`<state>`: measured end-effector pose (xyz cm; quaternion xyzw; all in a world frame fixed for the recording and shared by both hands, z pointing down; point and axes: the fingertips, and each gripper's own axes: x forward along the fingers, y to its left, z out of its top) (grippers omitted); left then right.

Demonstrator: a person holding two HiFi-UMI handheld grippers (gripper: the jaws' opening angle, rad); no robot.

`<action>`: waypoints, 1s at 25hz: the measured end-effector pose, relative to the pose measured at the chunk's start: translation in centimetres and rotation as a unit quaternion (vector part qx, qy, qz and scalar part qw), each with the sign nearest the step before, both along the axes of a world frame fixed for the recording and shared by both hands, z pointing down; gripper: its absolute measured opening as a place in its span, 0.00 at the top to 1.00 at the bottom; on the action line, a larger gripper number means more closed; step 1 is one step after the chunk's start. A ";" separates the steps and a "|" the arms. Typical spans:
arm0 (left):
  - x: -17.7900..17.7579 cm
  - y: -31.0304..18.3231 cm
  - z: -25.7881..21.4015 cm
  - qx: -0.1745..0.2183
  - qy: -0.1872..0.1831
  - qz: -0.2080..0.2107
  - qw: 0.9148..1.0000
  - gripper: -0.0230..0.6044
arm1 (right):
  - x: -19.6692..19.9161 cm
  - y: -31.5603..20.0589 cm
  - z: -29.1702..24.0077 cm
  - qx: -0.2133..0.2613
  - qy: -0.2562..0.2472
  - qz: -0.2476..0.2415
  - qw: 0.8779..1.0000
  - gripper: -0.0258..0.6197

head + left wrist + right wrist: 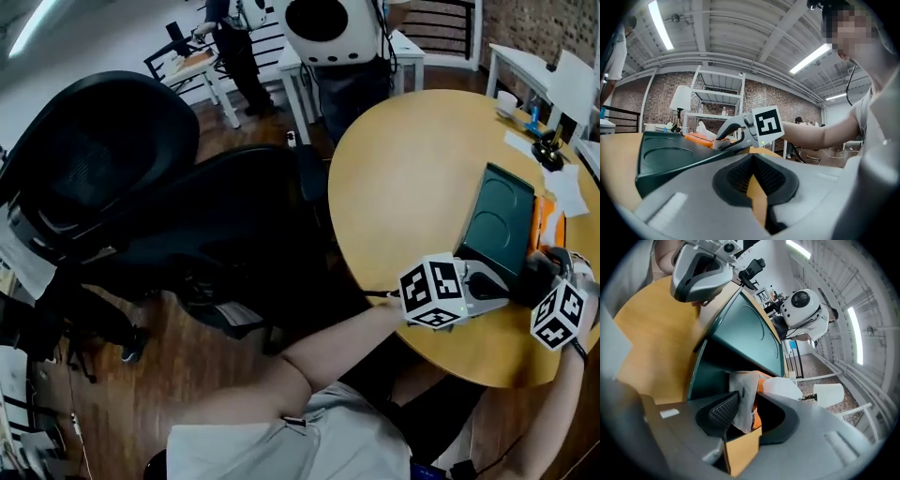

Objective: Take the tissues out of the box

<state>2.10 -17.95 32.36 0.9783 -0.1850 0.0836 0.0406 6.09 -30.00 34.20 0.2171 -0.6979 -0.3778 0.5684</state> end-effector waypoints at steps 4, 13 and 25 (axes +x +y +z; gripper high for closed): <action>-1.0 -0.2 0.2 0.002 -0.010 -0.011 1.000 0.96 | -1.0 -0.2 0.0 0.019 -0.008 -0.015 1.000 0.79; 1.7 -2.6 5.5 0.032 -0.002 -0.019 0.999 0.96 | 2.3 -0.5 -1.6 0.140 -0.021 -0.042 0.989 0.80; -3.0 1.4 -1.4 0.006 0.005 -0.018 1.000 0.96 | 7.2 -1.4 -8.2 0.151 -0.053 0.049 0.986 0.80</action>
